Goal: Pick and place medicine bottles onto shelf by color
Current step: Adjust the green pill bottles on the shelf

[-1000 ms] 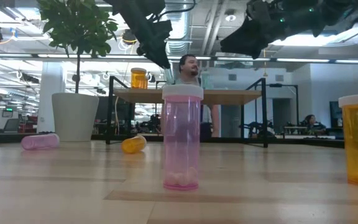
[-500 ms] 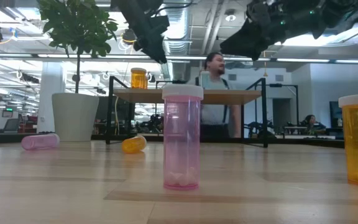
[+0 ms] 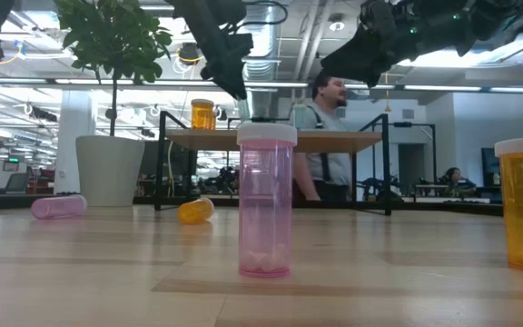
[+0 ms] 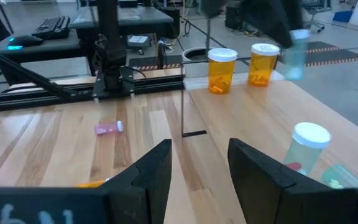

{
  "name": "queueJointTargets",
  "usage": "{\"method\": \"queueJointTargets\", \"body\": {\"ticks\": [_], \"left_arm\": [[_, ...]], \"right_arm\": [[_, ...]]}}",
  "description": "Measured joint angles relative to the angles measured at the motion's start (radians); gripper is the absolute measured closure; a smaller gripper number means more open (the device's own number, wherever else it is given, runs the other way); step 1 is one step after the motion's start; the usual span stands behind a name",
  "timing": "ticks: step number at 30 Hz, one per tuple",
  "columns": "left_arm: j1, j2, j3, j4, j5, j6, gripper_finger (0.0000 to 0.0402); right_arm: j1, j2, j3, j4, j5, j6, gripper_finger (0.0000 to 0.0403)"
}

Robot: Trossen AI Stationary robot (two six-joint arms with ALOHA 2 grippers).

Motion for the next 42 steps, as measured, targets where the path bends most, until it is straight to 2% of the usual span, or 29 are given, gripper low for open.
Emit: {"method": "queueJointTargets", "body": {"ticks": [4, 11, 42], "left_arm": [[0.000, 0.038, 0.032, -0.031, -0.001, 0.007, 0.0281], [0.012, 0.056, 0.016, -0.077, -0.004, -0.001, 0.0280], [0.023, 0.073, 0.011, -0.083, 0.003, -0.039, 0.0273]], "right_arm": [[0.000, 0.000, 0.000, -0.001, -0.002, 0.001, 0.0223], [0.000, 0.000, 0.000, -0.002, -0.001, -0.004, 0.0223], [0.000, 0.000, 0.001, -0.004, -0.001, -0.003, 0.0223]]}}
